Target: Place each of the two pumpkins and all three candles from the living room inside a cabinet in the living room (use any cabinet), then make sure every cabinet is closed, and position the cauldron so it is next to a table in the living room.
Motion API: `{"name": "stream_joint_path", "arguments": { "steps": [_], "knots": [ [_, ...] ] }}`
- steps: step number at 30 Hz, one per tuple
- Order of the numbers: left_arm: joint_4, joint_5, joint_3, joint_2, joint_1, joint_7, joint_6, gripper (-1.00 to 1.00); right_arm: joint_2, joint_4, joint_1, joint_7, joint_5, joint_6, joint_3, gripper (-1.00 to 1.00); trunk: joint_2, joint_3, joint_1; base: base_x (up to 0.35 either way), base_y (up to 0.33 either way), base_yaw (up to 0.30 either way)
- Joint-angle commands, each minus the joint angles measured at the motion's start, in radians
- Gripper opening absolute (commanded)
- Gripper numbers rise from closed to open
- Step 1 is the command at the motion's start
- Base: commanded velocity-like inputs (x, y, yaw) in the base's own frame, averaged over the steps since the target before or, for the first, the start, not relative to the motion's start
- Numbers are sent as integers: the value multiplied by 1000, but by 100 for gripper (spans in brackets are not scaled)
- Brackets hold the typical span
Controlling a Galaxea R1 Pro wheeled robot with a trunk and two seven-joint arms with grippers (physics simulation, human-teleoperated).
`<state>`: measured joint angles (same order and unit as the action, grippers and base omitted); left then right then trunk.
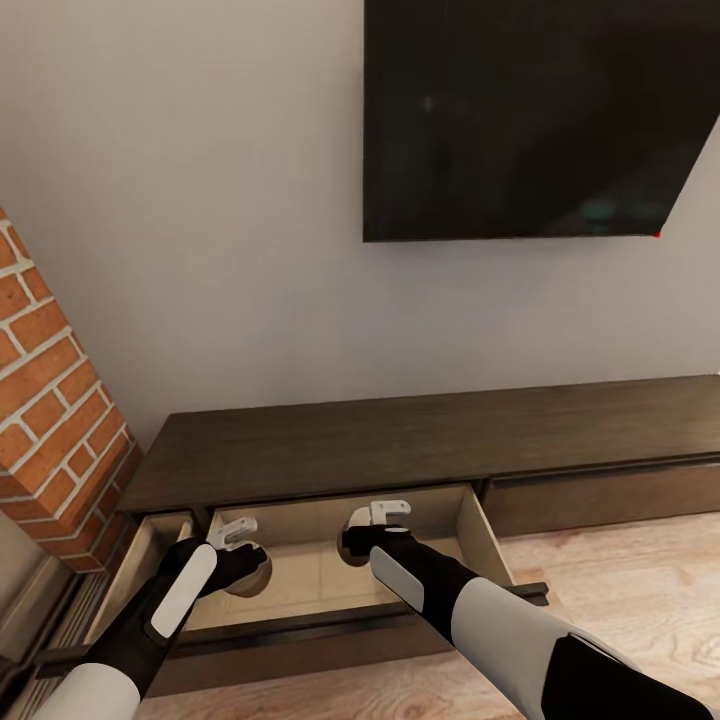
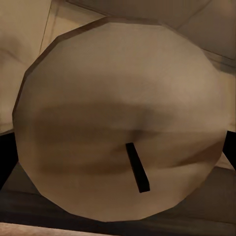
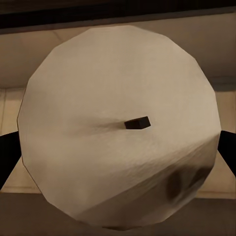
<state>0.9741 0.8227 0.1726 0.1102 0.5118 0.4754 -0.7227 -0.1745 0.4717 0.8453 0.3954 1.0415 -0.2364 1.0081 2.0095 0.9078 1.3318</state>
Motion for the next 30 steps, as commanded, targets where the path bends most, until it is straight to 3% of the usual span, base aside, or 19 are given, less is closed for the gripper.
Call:
{"name": "stream_joint_path", "arguments": {
  "steps": [1, 6, 13, 30],
  "knots": [
    [2, 8, 3, 1, 1, 11, -1, -100, 0, 1, 1, 8, 3, -3, 6, -100, 0, 1, 0, 10, 3, 0],
    [2, 9, 2, 2, 1, 10, -2, -100, 0, 2, 1, 4, 3, -3, 5, -100, 0, 1, 0, 39, 69, 0],
    [2, 9, 2, 3, 1, 10, -2, -100, 0, -1, 1, -88, 39, -4, 4, -100, 0, 1, 0, 31, 50, 0],
    [2, 9, 2, 3, 1, 10, -2, -100, 0, -1, 3, -87, 46, 7, 3, -100, 0, 1, 0, 0, 1, 0]
  ]
}}
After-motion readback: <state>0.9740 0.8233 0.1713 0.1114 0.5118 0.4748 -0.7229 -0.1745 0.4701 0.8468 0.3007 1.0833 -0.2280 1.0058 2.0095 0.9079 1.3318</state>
